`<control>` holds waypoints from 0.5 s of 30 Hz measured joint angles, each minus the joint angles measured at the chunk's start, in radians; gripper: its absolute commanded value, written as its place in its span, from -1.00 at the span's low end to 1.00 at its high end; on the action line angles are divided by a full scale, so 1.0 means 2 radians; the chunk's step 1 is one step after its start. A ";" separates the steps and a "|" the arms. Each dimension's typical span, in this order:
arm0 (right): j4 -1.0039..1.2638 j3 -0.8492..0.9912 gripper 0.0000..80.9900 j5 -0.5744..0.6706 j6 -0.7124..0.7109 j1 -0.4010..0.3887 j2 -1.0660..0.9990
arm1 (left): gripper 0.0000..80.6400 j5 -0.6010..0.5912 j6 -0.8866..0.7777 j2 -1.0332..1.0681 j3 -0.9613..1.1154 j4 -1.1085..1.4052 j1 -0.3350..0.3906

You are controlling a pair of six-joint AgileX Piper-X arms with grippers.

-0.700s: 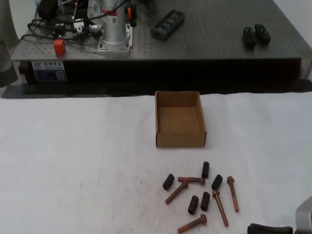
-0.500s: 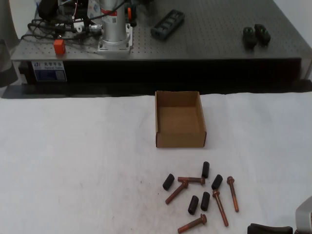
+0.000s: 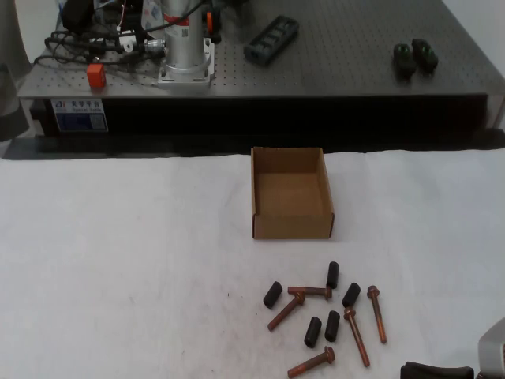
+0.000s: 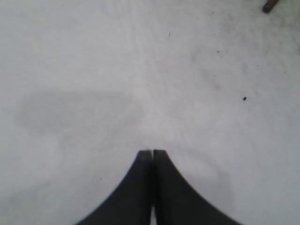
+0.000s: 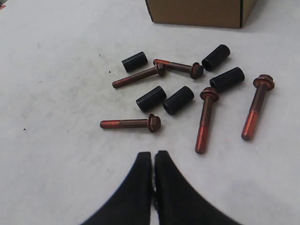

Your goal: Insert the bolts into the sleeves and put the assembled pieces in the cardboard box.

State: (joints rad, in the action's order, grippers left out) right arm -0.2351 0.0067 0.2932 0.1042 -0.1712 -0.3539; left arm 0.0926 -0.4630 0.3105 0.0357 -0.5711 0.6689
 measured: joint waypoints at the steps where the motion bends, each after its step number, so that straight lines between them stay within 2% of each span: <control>1: 0.014 -0.001 -0.94 0.005 0.024 0.000 0.000 | -0.98 0.000 0.000 0.000 0.000 0.000 0.000; 2: 0.017 -0.002 -0.94 0.006 0.024 0.000 0.000 | -0.98 0.000 0.000 0.000 -0.002 0.005 0.000; 5: 0.083 -0.009 -0.94 0.015 0.105 0.000 0.000 | -0.98 0.000 0.000 0.000 -0.009 0.023 0.000; 9: 0.200 -0.010 -0.98 0.024 0.190 0.000 -0.008 | -0.97 -0.021 0.000 0.000 -0.025 0.116 0.000; 11: 0.214 0.000 -0.81 0.040 0.208 0.000 -0.026 | -0.83 -0.055 0.000 0.000 -0.024 0.205 0.000; 12: 0.212 0.010 -0.65 0.042 0.208 0.000 -0.036 | -0.72 -0.066 0.000 0.000 -0.024 0.255 0.000; 14: 0.207 0.024 -0.36 0.047 0.213 0.000 -0.050 | -0.49 -0.070 0.002 0.017 -0.012 0.278 0.000; 15: 0.194 0.043 -0.28 0.050 0.214 0.000 -0.065 | -0.37 -0.070 0.008 0.029 -0.004 0.280 0.000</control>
State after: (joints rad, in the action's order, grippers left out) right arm 0.1528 0.0922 0.3930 0.5313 -0.1712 -0.4845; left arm -0.0474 -0.4466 0.3675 0.0269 -0.0121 0.6689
